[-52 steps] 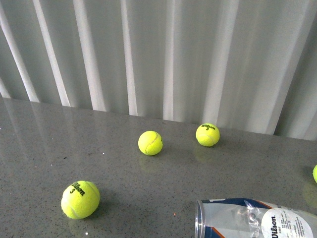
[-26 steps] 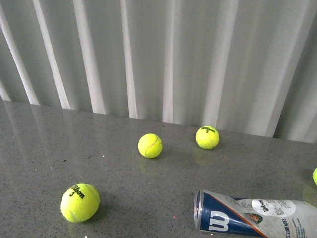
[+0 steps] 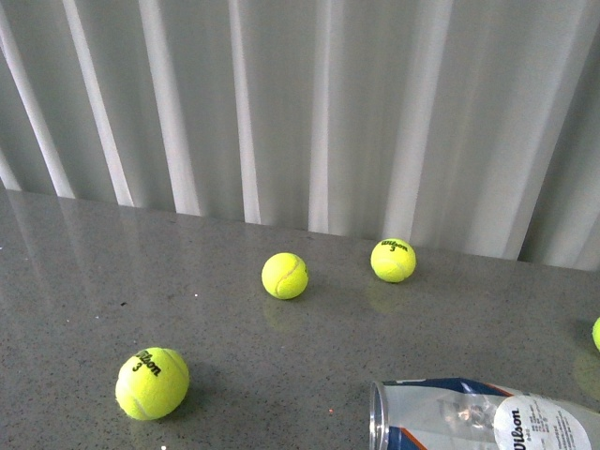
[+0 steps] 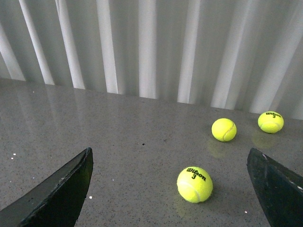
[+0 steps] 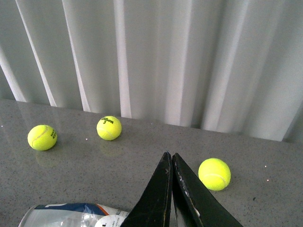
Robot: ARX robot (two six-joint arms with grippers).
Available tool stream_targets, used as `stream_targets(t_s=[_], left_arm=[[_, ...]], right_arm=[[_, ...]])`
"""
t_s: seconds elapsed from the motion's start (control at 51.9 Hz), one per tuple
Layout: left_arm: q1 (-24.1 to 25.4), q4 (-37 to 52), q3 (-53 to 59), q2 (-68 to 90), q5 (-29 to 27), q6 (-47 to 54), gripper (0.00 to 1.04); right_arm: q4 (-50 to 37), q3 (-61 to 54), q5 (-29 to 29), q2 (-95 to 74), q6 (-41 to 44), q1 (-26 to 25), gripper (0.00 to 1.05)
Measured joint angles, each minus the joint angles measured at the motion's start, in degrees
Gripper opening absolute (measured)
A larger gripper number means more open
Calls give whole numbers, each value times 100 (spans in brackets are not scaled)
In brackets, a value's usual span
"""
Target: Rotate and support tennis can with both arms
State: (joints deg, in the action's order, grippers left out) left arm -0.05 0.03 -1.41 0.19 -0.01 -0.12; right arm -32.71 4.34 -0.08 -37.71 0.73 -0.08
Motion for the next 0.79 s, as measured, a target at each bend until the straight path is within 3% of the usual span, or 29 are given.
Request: stream_targets(t_s=[0.347, 0.791], left_arm=[[0, 0, 0, 0, 0, -2, 98], [0, 0, 0, 0, 0, 0, 98]], right_arm=[[372, -398, 0, 844, -2, 2, 3], [1591, -411, -2, 2109, -4, 2, 3]])
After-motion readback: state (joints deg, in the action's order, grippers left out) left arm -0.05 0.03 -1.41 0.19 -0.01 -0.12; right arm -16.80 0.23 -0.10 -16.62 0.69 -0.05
